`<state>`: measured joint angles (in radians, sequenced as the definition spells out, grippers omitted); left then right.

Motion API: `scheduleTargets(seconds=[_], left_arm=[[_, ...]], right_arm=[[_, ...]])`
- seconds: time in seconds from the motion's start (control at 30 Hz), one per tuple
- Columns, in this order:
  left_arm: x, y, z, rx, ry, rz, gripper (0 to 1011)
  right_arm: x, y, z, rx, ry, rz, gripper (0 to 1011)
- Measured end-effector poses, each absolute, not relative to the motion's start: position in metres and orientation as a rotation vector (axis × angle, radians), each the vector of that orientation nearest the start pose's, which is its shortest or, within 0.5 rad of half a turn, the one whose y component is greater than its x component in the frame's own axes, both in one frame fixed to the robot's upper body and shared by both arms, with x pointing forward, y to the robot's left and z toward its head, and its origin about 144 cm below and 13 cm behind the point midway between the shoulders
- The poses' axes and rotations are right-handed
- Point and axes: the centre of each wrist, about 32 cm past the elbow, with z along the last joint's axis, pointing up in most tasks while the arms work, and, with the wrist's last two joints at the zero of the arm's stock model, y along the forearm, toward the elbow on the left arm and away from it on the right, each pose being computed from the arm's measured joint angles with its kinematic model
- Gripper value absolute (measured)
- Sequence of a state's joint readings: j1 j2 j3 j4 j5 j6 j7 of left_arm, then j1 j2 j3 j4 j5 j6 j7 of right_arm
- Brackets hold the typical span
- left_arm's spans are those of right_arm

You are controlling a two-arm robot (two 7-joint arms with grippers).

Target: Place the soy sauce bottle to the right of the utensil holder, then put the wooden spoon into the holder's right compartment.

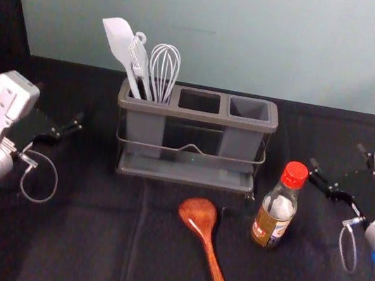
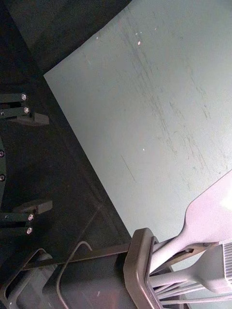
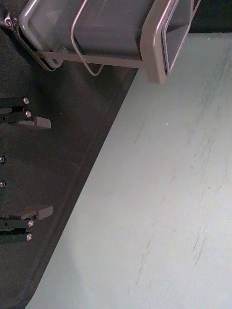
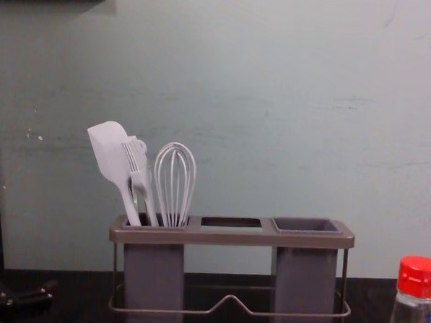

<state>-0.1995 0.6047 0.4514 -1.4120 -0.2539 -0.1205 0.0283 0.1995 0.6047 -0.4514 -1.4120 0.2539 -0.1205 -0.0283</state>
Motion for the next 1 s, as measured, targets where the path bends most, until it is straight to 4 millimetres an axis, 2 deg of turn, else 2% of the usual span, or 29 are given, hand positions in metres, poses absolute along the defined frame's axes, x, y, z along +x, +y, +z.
scheduleTargets(seconds=[0.13,0.33,0.6,1.0], left_arm=[[0.489,0.31,1.14,0.304,-0.285,1.248,1005],[0.489,0.31,1.14,0.304,-0.285,1.248,1005],[0.489,0.31,1.14,0.304,-0.285,1.248,1005],[0.489,0.31,1.14,0.304,-0.285,1.248,1005]], right_arm=[[0.489,-0.31,1.14,-0.304,-0.285,-1.248,1002],[0.476,-0.312,1.142,-0.316,-0.333,-1.244,1002],[0.445,-0.319,1.151,-0.331,-0.383,-1.213,1002],[0.401,-0.332,1.18,-0.379,-0.383,-1.113,1002]])
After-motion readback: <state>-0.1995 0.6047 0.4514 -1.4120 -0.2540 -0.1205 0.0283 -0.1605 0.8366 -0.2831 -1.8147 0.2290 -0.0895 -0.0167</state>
